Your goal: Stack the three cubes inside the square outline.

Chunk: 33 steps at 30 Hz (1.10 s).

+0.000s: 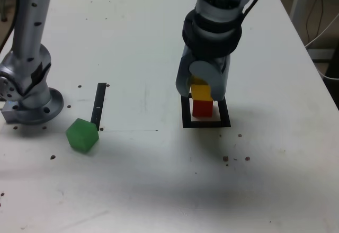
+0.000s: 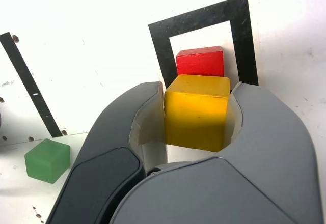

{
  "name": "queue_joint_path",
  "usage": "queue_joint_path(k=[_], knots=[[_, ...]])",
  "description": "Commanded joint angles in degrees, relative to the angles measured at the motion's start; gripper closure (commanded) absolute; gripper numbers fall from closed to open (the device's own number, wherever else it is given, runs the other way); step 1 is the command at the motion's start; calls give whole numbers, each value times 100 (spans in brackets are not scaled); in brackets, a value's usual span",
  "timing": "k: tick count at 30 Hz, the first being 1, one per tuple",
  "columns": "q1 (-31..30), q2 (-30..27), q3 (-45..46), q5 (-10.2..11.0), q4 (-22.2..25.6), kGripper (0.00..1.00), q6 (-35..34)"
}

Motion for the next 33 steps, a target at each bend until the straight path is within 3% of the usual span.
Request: queue_joint_path(k=[1,12,25,33], knots=[[6,47,-18,-12,-12,83,3],[23,120,73,37,-23,76,9],[41,119,32,113,-32,76,63],[71,144,26,93,-51,61,64]])
